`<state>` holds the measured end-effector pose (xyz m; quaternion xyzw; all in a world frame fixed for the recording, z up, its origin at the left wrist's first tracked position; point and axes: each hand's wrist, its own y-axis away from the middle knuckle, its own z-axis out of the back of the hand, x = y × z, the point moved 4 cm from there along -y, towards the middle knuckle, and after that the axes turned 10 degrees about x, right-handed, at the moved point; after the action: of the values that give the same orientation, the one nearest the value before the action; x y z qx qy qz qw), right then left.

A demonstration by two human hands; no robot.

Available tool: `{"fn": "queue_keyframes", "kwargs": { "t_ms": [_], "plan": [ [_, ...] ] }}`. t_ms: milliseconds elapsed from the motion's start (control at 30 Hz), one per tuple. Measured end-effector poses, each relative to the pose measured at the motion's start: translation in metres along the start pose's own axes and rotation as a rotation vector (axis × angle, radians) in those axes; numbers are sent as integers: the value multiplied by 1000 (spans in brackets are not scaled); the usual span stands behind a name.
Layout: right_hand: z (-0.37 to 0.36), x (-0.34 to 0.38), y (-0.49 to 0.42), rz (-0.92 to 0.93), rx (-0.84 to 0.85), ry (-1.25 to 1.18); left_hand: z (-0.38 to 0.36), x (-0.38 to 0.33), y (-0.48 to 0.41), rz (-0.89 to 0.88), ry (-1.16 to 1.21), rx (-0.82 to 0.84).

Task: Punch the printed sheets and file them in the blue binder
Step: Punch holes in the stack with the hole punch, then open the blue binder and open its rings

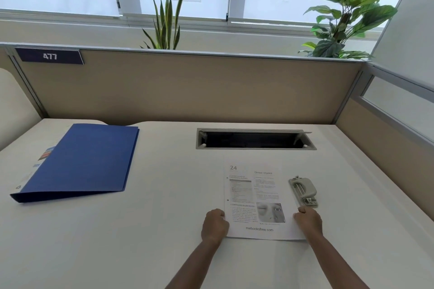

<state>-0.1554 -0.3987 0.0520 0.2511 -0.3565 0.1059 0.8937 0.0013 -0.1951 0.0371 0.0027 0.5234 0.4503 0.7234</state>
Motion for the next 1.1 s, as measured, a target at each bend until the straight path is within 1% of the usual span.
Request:
{"fn": "queue_keyframes", "kwargs": {
  "t_ms": [67,167,267,367,500,767,900,1000,1100],
  "plan": [
    [0,1,6,-27,-17,2,3,2,3,8,-24,0],
    [1,4,14,-35,-110,35,11,5,7,16,-47,0],
    [-4,16,20,72,-171,6,27,11,12,21,-54,-43],
    [-20,34,28,174,-142,-55,50,20,17,24,-69,-122],
    [-52,65,38,229,-59,-102,88,34,22,10,-142,-258],
    [-144,130,76,331,234,-121,167,64,32,14,-376,-480],
    [-194,159,102,392,394,-70,209,86,28,-70,-446,-575],
    [-229,176,116,426,476,-30,248,98,30,-55,-486,-623],
    [-260,193,129,433,544,-22,288,110,32,31,-478,-650]
  ]
}}
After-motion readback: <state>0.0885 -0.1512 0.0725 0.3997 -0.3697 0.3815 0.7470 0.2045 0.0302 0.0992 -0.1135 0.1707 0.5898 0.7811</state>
